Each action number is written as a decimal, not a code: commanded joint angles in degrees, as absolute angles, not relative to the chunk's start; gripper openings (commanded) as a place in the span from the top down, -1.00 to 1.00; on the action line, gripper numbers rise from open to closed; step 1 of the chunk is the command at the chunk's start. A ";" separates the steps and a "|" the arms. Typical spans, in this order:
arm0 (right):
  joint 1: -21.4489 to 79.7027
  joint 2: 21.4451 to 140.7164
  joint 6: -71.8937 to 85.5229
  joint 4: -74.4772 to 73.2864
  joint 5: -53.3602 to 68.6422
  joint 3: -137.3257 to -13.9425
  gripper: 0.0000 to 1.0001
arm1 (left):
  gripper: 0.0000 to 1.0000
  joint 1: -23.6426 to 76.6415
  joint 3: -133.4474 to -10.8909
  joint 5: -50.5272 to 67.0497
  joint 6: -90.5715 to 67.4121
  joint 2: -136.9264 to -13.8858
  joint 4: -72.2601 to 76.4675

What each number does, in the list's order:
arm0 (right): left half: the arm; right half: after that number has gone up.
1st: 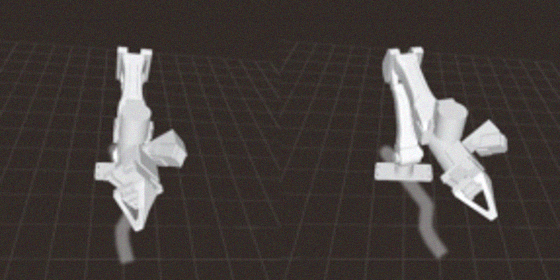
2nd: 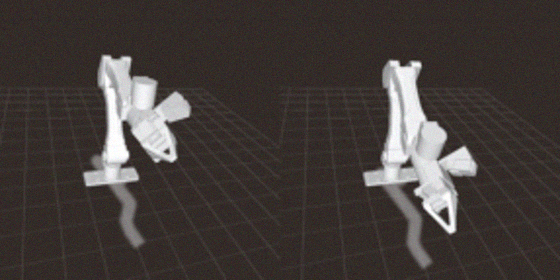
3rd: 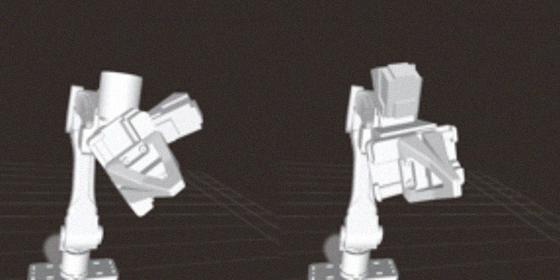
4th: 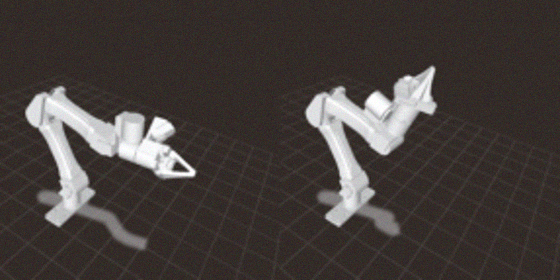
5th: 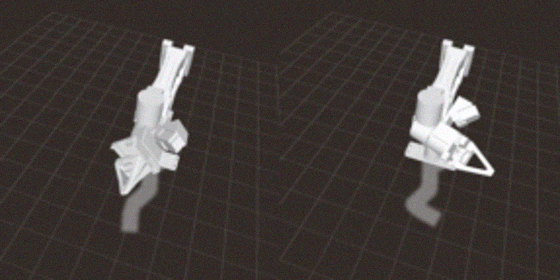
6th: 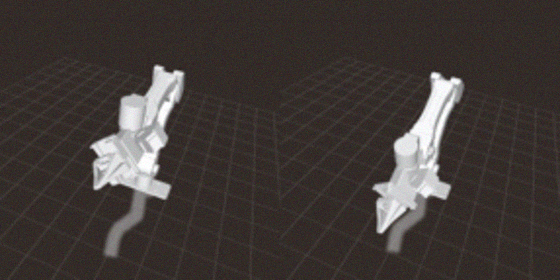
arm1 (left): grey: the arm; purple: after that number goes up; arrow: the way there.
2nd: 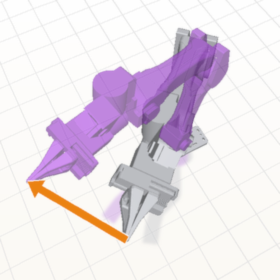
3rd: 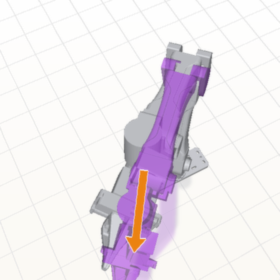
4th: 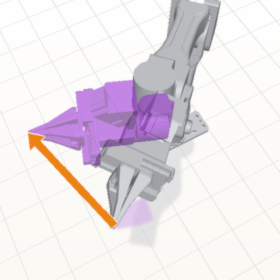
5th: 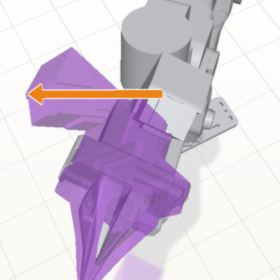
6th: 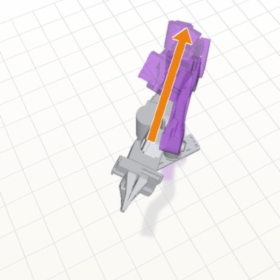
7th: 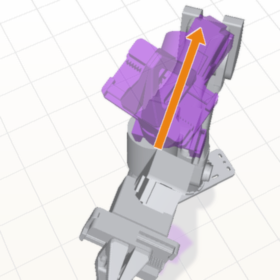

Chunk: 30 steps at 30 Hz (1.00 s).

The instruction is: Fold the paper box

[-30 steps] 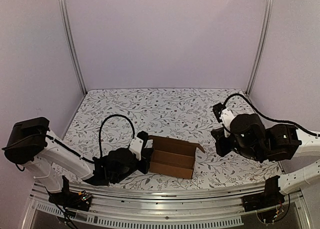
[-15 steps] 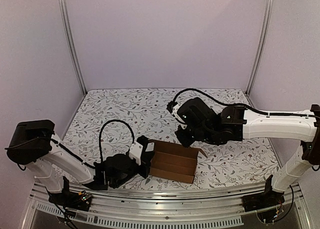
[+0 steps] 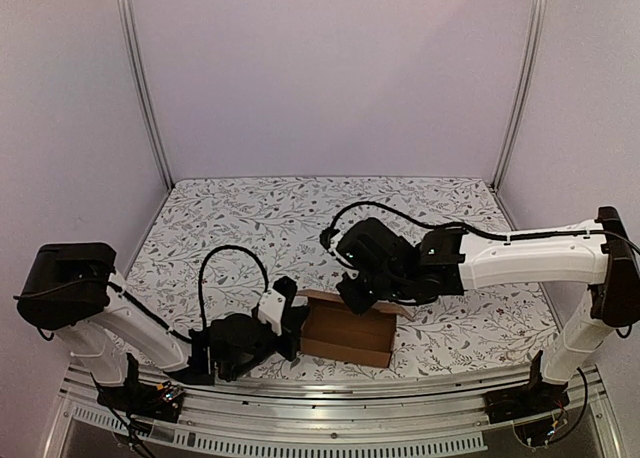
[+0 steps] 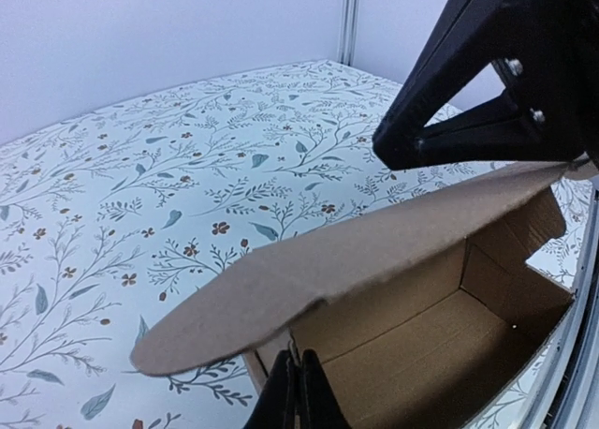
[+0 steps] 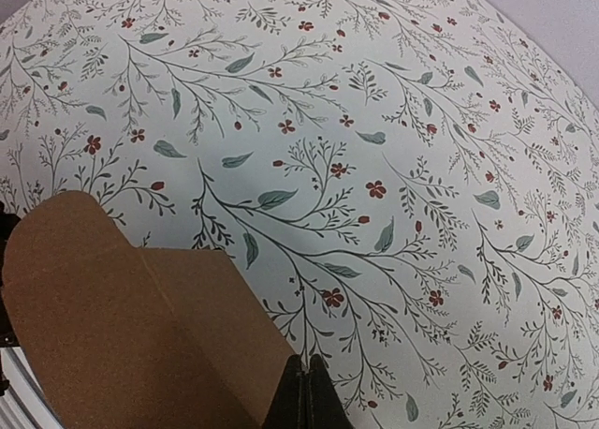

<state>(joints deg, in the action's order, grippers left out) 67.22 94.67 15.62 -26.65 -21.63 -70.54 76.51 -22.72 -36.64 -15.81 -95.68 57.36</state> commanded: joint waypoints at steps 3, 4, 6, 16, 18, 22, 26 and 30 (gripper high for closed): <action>69.45 96.79 18.22 -25.52 -21.73 -69.09 1.00 | 0.78 78.69 -21.30 -38.69 -15.06 -95.81 57.64; 69.67 96.88 18.52 -25.49 -21.83 -69.04 1.00 | 0.74 78.91 -21.21 -38.86 -14.88 -95.74 57.86; 70.05 97.16 18.84 -25.55 -22.03 -68.88 1.00 | 0.65 79.36 -21.09 -39.09 -14.46 -95.51 57.86; 71.19 97.81 20.20 -24.63 -22.47 -67.22 1.00 | 0.28 85.40 -21.51 -41.98 -10.69 -86.92 50.17; 71.20 98.22 20.34 -24.09 -22.29 -66.79 1.00 | 0.23 86.47 -22.42 -41.57 -11.87 -82.81 44.81; 71.24 99.17 20.34 -23.36 -21.96 -66.19 1.00 | 0.22 87.05 -25.81 -36.41 -16.84 -75.95 29.97; 71.31 99.79 20.31 -21.99 -21.17 -65.41 1.00 | 0.17 87.62 -25.10 -32.60 -20.52 -69.56 24.90; 71.50 100.62 20.95 -20.45 -20.23 -64.17 1.00 | 0.05 87.56 -26.74 -34.48 -21.47 -64.85 17.20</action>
<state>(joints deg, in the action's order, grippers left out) 70.87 98.89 19.55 -22.55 -21.71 -65.91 86.83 -25.04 -34.70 -18.90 -68.03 28.58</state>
